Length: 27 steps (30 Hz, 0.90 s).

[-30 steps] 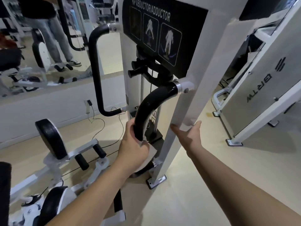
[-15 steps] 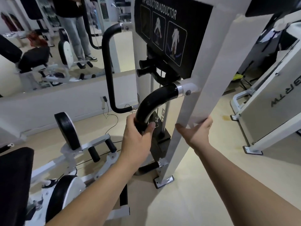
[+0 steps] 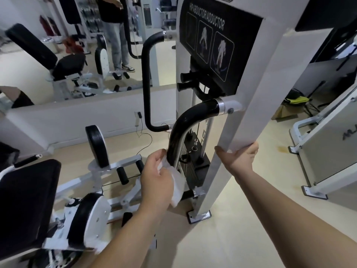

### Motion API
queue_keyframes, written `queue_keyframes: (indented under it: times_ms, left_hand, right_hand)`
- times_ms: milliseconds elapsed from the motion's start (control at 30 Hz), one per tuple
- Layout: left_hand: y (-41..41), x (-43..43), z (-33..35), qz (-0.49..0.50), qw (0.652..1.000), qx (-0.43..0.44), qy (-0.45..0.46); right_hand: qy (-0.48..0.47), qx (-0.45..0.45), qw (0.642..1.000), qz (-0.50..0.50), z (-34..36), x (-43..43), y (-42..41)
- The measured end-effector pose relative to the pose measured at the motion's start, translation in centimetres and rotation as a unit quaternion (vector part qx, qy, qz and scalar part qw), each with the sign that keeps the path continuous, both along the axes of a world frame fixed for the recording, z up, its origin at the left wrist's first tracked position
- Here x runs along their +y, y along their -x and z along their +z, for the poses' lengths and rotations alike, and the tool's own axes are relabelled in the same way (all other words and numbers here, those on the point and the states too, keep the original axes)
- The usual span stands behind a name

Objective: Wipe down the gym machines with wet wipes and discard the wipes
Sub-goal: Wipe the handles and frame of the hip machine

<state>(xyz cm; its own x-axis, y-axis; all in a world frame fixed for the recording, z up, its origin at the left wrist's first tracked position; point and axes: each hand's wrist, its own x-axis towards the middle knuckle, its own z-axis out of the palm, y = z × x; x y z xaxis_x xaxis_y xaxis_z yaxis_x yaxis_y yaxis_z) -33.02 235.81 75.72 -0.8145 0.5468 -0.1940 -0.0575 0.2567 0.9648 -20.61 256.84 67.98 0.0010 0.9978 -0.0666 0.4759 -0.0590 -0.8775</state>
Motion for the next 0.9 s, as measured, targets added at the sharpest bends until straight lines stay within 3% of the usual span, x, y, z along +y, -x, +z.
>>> queue_keyframes:
  times_ms: [100, 167, 233, 333, 533, 600, 667, 733, 800, 900]
  left_hand:
    - [-0.3, -2.3, 0.1, 0.022, 0.999, -0.037, -0.001]
    - [0.1, -3.7, -0.3, 0.025, 0.997, -0.077, 0.004]
    - [0.8, -4.5, -0.4, 0.019, 0.993, -0.12, -0.005]
    - [2.3, -5.3, -0.3, -0.012, 0.984, -0.178, -0.014]
    - [5.7, -7.0, 0.4, -0.141, 0.966, -0.215, -0.027]
    - [6.7, -7.1, -0.2, -0.142, 0.972, -0.186, 0.006]
    - [7.1, -7.2, -0.5, -0.115, 0.987, -0.104, 0.047]
    - [7.1, -7.3, -0.2, -0.125, 0.99, -0.053, 0.037]
    - [6.9, -7.4, 0.1, -0.2, 0.975, -0.092, 0.006]
    - [7.3, -7.1, -0.3, -0.243, 0.936, -0.255, -0.01]
  right_hand:
    - [0.196, -0.002, 0.978, -0.072, 1.9, -3.4, 1.2]
    - [0.327, 0.032, 0.944, 0.023, 3.6, -8.3, 2.3]
    - [0.369, 0.118, 0.909, 0.151, 4.8, -13.6, 3.1]
    - [0.346, 0.184, 0.893, 0.222, 5.5, -18.7, 4.2]
    - [0.278, 0.235, 0.918, 0.158, 7.6, -20.4, 5.6]
    - [0.252, 0.258, 0.925, 0.123, 8.0, -20.7, 5.9]
    - [0.215, 0.242, 0.94, 0.112, 7.8, -20.9, 6.3]
    - [0.182, 0.217, 0.952, 0.117, 7.8, -21.3, 6.6]
    - [0.167, 0.213, 0.953, 0.136, 7.8, -21.4, 6.8]
    - [0.196, 0.236, 0.935, 0.176, 7.6, -20.8, 6.7]
